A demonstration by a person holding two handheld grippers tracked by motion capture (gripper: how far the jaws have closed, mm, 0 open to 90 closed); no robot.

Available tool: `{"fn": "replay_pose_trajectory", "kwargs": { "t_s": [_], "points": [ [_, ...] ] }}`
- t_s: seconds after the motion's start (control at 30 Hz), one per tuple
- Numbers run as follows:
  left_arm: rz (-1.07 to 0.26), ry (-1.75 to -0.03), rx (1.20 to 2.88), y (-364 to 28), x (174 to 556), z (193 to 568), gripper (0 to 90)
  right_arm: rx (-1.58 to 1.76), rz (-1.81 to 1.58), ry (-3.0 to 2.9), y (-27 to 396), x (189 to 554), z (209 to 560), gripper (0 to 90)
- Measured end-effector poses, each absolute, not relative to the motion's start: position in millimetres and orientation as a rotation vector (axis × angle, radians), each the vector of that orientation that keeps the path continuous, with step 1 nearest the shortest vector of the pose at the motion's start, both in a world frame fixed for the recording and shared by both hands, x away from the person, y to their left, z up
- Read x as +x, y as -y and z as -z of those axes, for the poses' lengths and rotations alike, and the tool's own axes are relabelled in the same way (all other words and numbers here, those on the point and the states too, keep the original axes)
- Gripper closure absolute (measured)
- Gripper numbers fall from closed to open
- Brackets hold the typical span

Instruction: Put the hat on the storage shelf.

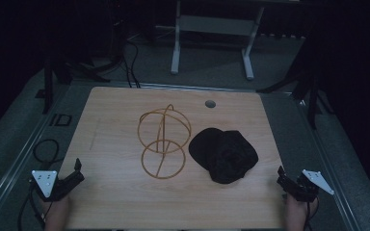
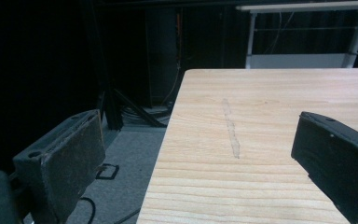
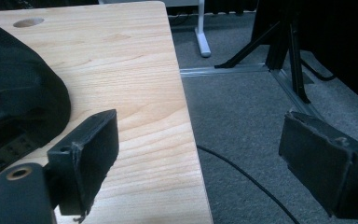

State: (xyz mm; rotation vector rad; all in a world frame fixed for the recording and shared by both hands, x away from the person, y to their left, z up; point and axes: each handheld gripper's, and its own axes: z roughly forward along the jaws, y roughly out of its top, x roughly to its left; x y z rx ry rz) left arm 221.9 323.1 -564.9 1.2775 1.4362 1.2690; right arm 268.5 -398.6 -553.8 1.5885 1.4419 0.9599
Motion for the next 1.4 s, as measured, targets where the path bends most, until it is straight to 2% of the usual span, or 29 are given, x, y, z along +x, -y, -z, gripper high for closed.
{"fn": "replay_pose_trajectory", "kwargs": {
  "t_s": [0.4, 0.57, 1.0, 1.4],
  "points": [
    [-1.221, -1.43, 1.304, -324, 224, 564, 3.3, 1.618, -1.013, -1.527, 399, 270, 550, 13.0],
    [-1.232, -1.422, 1.312, -323, 224, 564, 3.3, 1.575, -1.143, -1.633, 393, 271, 534, 13.5],
    [-1.239, -1.4, 1.35, -320, 223, 564, 3.4, 1.294, -1.299, -1.954, 357, 287, 483, 12.9],
    [-1.213, -1.372, 1.373, -317, 223, 564, 3.4, 1.11, -1.264, -2.154, 319, 311, 481, 13.7]
  ]
}}
